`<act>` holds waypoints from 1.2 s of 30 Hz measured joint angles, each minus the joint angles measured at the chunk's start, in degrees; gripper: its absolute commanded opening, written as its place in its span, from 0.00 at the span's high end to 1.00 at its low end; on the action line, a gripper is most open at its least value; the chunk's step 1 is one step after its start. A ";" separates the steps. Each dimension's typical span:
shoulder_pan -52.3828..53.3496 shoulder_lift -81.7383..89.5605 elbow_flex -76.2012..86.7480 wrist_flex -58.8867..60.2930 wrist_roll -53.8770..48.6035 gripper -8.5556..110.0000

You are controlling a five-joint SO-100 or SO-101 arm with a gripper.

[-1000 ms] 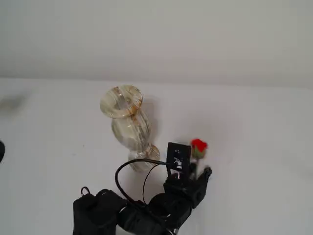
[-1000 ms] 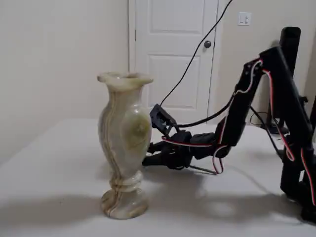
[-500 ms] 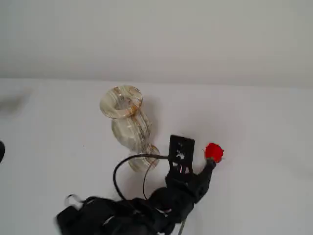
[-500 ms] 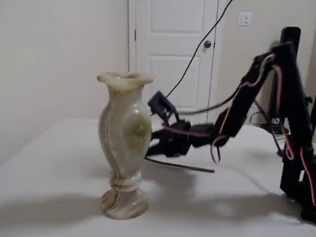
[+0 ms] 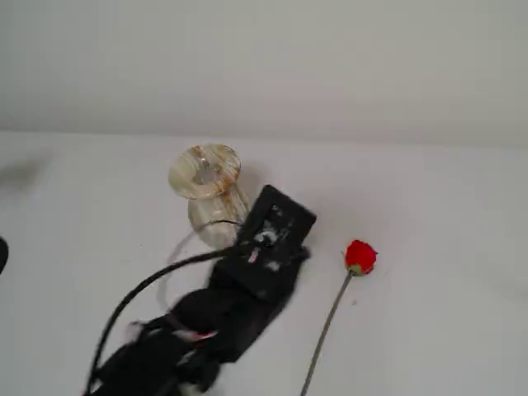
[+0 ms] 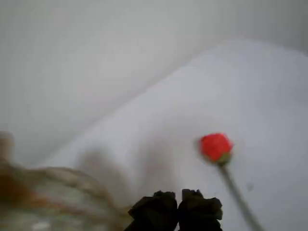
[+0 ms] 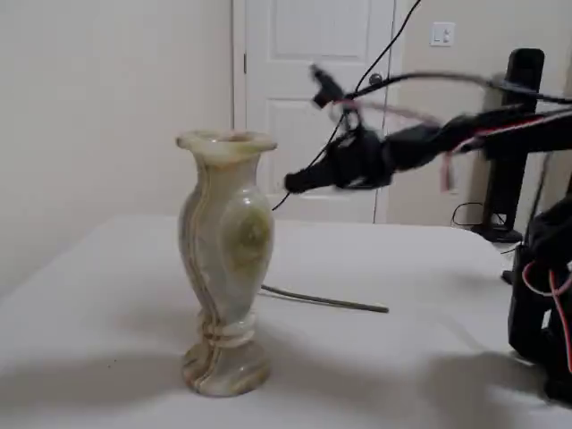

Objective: Pick up rose from vase and place it onto the table

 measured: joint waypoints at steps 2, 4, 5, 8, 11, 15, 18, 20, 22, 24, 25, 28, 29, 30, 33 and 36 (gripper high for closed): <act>-0.97 4.39 -3.69 10.46 11.43 0.93; -1.05 8.26 -5.80 19.51 22.24 0.93; -1.05 10.55 -5.89 22.94 26.81 0.93; -2.37 19.16 -4.92 30.32 35.95 0.93; -4.57 30.59 0.09 35.16 39.81 0.93; -5.36 38.41 5.45 38.23 41.92 0.93; -6.15 39.90 9.23 39.90 42.36 0.93; -7.03 40.87 12.48 39.99 42.36 0.93; -7.91 40.43 17.67 39.99 42.63 0.93; -8.00 40.43 22.85 39.20 43.42 0.93; -7.91 40.78 25.40 38.67 43.86 0.93; -8.00 40.52 31.55 37.00 45.70 0.93; -8.00 40.61 32.52 36.65 46.32 0.93; -8.00 40.61 33.22 36.47 46.67 0.93; -8.00 40.78 33.93 35.95 47.46 0.92; -8.00 40.61 33.93 35.86 48.16 0.92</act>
